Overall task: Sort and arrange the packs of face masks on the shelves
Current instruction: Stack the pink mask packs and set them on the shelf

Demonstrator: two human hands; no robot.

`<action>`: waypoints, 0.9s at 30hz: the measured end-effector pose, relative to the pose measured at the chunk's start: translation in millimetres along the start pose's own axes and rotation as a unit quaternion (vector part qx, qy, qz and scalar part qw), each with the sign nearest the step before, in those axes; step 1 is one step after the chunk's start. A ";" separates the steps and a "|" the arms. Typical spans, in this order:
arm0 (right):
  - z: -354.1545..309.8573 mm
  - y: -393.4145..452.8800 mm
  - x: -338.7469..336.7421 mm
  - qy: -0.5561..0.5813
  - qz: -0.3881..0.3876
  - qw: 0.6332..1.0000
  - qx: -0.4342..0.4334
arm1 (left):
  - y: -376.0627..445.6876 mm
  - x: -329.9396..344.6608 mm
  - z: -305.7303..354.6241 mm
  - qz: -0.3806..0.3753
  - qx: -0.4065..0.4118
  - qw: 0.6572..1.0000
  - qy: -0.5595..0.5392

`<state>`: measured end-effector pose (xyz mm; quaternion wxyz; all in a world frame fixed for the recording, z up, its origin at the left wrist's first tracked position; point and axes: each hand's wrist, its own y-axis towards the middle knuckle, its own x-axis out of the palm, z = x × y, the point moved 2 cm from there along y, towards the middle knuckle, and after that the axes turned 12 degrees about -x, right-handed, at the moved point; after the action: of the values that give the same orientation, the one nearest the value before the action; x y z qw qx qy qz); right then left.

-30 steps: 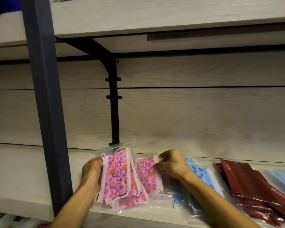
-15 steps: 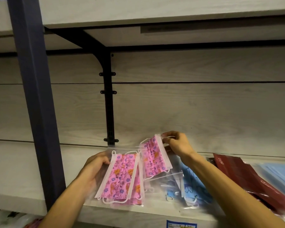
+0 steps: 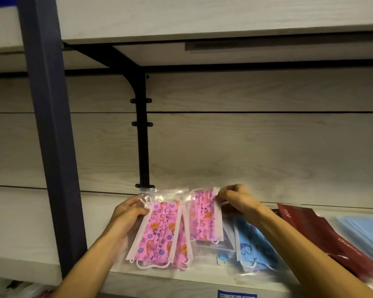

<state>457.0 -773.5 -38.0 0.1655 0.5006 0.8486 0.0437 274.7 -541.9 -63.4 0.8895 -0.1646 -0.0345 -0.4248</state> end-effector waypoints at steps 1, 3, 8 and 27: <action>0.0 -3.5 -2.1 0.026 0.030 0.999 0.000 | 1.3 -0.1 0.6 0.001 -0.006 1.000 -0.022; 0.3 -13.4 -4.3 0.113 0.064 0.991 0.008 | 2.9 0.0 -0.9 -0.015 -0.032 0.997 -0.061; 1.4 -36.2 4.5 0.283 0.096 0.953 0.058 | -2.3 2.9 -7.5 -0.094 -0.121 0.974 -0.164; -8.4 -69.8 52.5 0.187 -0.019 0.978 0.092 | -8.2 0.1 -12.7 -0.006 -0.139 0.990 -0.010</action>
<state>372.7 -762.0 -59.3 -0.0418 0.4807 0.8742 0.0553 267.5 -550.9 -73.2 0.8552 -0.2905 0.0155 -0.4289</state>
